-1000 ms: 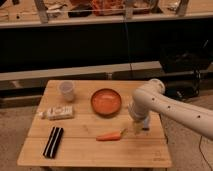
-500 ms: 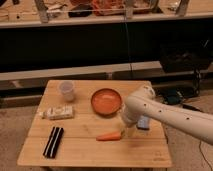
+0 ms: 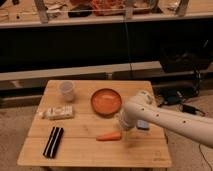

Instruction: Place the pepper in the ceramic bowl

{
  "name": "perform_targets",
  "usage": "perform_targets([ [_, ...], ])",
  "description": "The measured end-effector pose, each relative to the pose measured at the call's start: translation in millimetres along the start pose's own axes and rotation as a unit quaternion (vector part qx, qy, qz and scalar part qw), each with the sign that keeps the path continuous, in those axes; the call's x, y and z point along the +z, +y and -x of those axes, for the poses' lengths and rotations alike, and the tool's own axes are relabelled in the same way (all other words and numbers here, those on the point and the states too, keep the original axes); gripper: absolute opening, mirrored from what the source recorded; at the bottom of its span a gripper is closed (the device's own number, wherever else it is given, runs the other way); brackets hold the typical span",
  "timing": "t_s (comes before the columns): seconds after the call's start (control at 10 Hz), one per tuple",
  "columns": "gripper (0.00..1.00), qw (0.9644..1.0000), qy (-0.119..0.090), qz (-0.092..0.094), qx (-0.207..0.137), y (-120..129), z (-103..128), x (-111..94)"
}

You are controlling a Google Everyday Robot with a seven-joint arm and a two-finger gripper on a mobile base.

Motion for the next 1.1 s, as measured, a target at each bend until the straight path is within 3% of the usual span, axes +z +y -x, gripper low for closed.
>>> perform_targets([
  [1.1,0.80,0.9999,-0.011,-0.005,-0.009,-7.1,16.9,29.2],
])
